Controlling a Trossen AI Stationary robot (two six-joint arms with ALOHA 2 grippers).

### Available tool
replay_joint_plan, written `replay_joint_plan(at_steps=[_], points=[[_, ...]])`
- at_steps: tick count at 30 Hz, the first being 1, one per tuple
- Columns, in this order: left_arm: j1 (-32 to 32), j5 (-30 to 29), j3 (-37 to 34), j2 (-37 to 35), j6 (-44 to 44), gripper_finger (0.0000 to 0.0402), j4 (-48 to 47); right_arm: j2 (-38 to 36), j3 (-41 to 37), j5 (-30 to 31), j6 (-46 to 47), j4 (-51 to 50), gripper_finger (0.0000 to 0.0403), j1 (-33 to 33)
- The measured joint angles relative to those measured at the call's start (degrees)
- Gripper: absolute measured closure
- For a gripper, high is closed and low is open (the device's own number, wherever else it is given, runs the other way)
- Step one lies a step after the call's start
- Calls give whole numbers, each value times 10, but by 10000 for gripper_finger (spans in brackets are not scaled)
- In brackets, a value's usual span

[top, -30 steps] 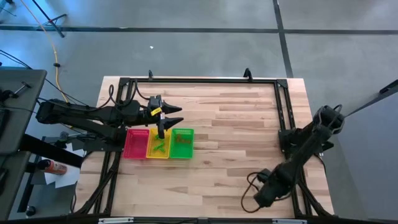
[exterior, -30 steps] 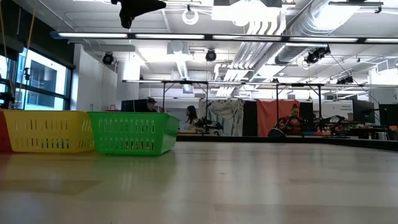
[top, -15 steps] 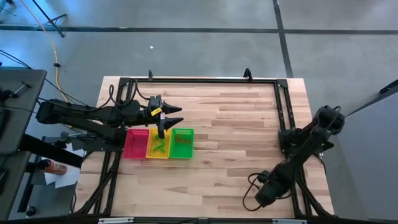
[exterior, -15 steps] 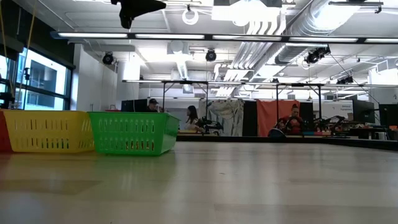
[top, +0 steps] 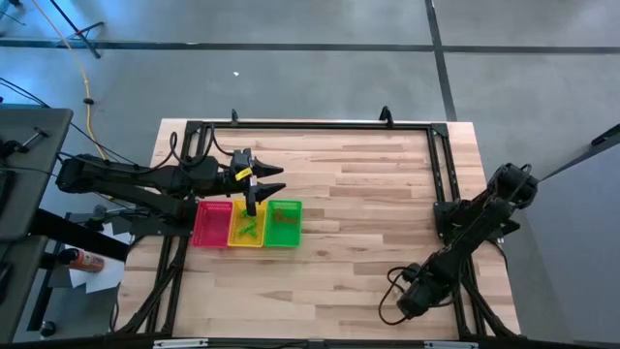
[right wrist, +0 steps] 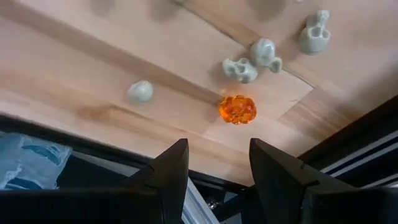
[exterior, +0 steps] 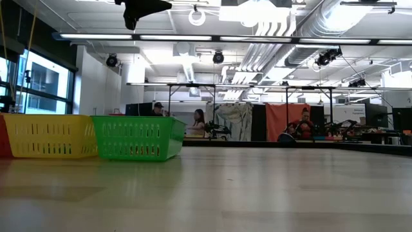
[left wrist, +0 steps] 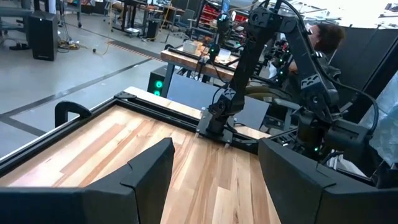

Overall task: Sort Halloween decoration
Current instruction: Put the orange pumpkin toy into the green bin

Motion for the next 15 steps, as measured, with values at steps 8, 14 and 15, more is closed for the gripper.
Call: replay_joint_plan(at_steps=[8,14,15], points=[[0,0,0,0,0,177,-1,0,-51,-6,28,55,237,-3],[0,0,0,0,0,177,-1,0,-64,-10,28,90,237,-5],[0,0,0,0,0,177,-1,0,-64,-10,27,94,237,-5]])
